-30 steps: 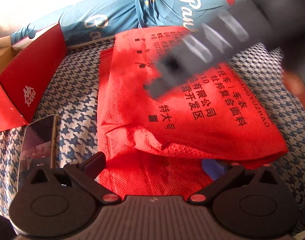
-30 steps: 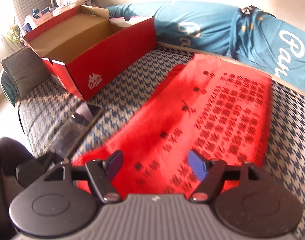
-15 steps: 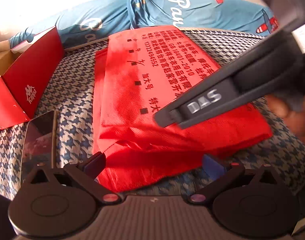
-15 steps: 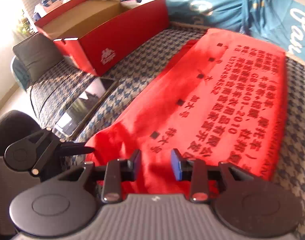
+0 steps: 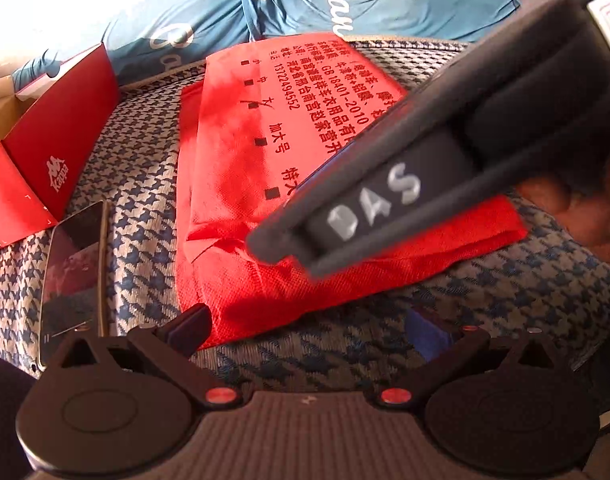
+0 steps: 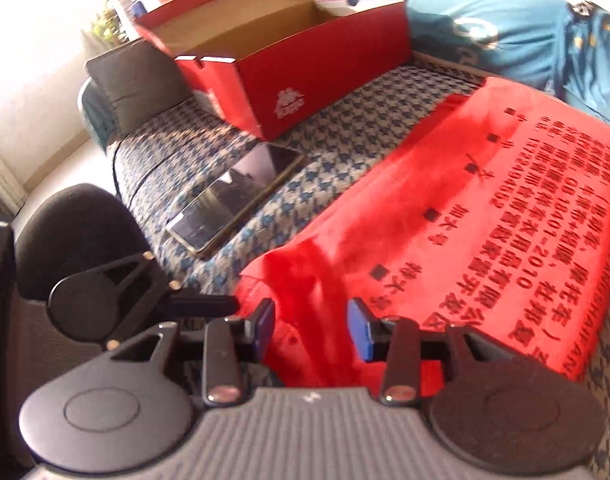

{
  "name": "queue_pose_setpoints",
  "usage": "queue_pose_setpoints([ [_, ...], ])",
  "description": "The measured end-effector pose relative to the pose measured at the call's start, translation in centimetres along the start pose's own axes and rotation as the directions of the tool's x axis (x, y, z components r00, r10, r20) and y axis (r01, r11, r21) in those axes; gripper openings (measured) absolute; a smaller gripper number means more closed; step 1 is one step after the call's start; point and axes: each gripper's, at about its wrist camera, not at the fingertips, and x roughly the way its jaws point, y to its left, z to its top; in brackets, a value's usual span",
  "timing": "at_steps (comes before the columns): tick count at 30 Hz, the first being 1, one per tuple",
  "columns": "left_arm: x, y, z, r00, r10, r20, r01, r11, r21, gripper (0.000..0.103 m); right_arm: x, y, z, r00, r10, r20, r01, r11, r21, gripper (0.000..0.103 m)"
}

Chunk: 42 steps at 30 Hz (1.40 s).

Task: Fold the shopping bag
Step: 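Press the folded bag flat with the right gripper beside the left gripper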

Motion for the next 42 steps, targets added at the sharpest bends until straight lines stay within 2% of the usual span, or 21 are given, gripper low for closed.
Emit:
queue_pose_setpoints([
  [3, 0.1, -0.1, -0.1, 1.0, 0.004, -0.01, -0.004, 1.0, 0.004, 0.103, 0.8, 0.6, 0.3, 1.0, -0.008, -0.02, 0.007, 0.999, -0.034, 0.046],
  [6, 0.1, -0.2, -0.1, 1.0, 0.002, -0.01, -0.001, 1.0, 0.009, 0.103, 1.7, 1.1, 0.8, 0.999, -0.038, -0.026, 0.037, 0.997, -0.064, 0.042],
  [8, 0.0, -0.2, -0.1, 1.0, 0.0, -0.009, 0.0, 1.0, 0.008, 0.103, 2.1, 1.2, 1.0, 0.998, -0.054, -0.028, 0.052, 0.996, -0.069, 0.021],
  [12, 0.1, -0.1, -0.1, 1.0, -0.002, -0.01, 0.002, 1.0, 0.0, 0.103, 1.9, 0.9, 1.1, 0.999, -0.052, -0.015, 0.051, 0.997, -0.066, 0.012],
  [17, -0.1, -0.2, 0.0, 1.0, -0.004, -0.003, 0.004, 1.0, -0.004, 0.103, 0.5, 0.6, 0.8, 1.0, -0.011, 0.008, 0.012, 0.998, -0.061, 0.011],
  [24, -0.2, -0.3, 0.0, 1.0, -0.005, 0.006, 0.005, 1.0, -0.003, 0.103, 0.2, 0.8, 0.3, 1.0, 0.023, -0.013, -0.024, 0.997, -0.07, 0.011],
  [28, -0.2, -0.3, 0.0, 1.0, -0.004, 0.008, 0.004, 1.0, 0.004, 0.103, 1.5, 0.5, 0.0, 0.998, 0.043, -0.041, -0.044, 0.998, -0.038, 0.012],
  [34, -0.5, -0.4, 0.0, 1.0, -0.003, 0.018, 0.003, 1.0, 0.007, 0.103, 2.3, 0.2, -0.6, 0.996, 0.072, -0.048, -0.073, 0.997, -0.023, 0.022],
  [36, -0.9, -0.4, 0.1, 0.999, -0.007, 0.031, 0.007, 1.0, 0.004, 0.103, 1.5, 0.3, -0.5, 0.998, 0.06, -0.03, -0.061, 0.998, -0.034, 0.03],
  [37, -1.2, -0.5, 0.2, 0.999, -0.009, 0.038, 0.008, 1.0, 0.003, 0.103, 1.1, 0.2, -0.5, 0.998, 0.055, -0.016, -0.056, 0.998, -0.034, 0.039],
  [38, -1.4, -0.5, 0.2, 0.999, -0.009, 0.042, 0.009, 1.0, 0.002, 0.103, 0.6, 0.1, -0.4, 0.999, 0.052, -0.002, -0.052, 0.998, -0.033, 0.043],
  [42, -2.0, -0.3, 0.4, 0.999, -0.007, 0.054, 0.007, 1.0, 0.004, 0.103, -1.6, -0.7, -0.3, 0.998, 0.03, 0.06, -0.029, 1.0, -0.011, 0.044],
])
